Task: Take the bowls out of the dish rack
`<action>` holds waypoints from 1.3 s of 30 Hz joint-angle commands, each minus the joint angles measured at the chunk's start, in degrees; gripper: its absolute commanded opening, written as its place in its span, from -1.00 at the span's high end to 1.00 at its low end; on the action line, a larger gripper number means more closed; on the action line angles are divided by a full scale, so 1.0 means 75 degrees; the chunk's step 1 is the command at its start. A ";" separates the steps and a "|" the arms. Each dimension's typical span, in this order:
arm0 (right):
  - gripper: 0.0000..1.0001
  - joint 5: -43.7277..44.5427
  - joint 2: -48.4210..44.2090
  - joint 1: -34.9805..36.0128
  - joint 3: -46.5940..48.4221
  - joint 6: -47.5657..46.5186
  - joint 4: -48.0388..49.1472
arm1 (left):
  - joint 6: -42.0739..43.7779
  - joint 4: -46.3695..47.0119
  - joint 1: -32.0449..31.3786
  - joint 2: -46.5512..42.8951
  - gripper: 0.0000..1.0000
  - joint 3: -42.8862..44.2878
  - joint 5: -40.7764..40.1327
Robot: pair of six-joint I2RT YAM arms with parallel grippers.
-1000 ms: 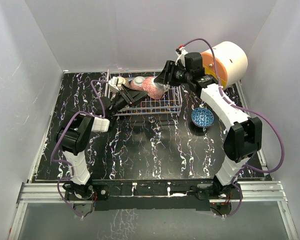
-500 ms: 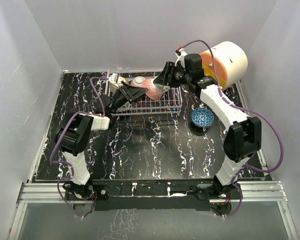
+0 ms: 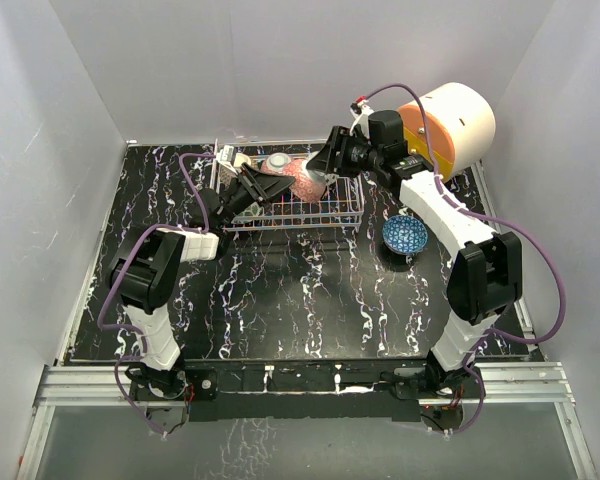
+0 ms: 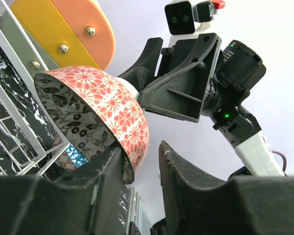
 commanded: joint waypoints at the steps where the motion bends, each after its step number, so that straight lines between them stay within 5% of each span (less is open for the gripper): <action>1: 0.55 -0.0134 -0.0128 -0.0031 0.0026 0.0059 0.0779 | -0.0087 0.2416 -0.0052 -0.0447 0.45 0.0330 0.0192; 6: 0.55 -0.0175 -0.0136 -0.0031 -0.0046 0.0060 0.0803 | -0.0129 0.2414 -0.0073 -0.0426 0.65 0.0491 0.0339; 10: 0.55 -0.0213 -0.0148 -0.0031 -0.0084 0.0049 0.0828 | -0.0174 0.2414 -0.0086 -0.0404 1.00 0.0514 0.0325; 20: 0.54 -0.0187 -0.0186 -0.0032 -0.0391 0.0037 0.0931 | -0.0125 0.2420 -0.0086 -0.0401 1.00 0.0490 0.0339; 27: 0.01 0.0303 -0.0327 -0.0069 -0.0407 -0.0060 0.0795 | 0.0057 0.2099 -0.0089 -0.0086 1.00 0.0568 0.0572; 32: -0.05 0.1025 -0.0671 -0.0188 -0.0526 -0.0243 0.0555 | 0.1275 0.0097 -0.0125 -0.0418 1.00 0.0709 0.0811; 39: -0.05 0.1912 -0.1393 -0.0207 -0.1064 -0.0497 0.0461 | 0.4787 -0.4807 -0.0742 -0.1782 1.00 0.1287 0.0741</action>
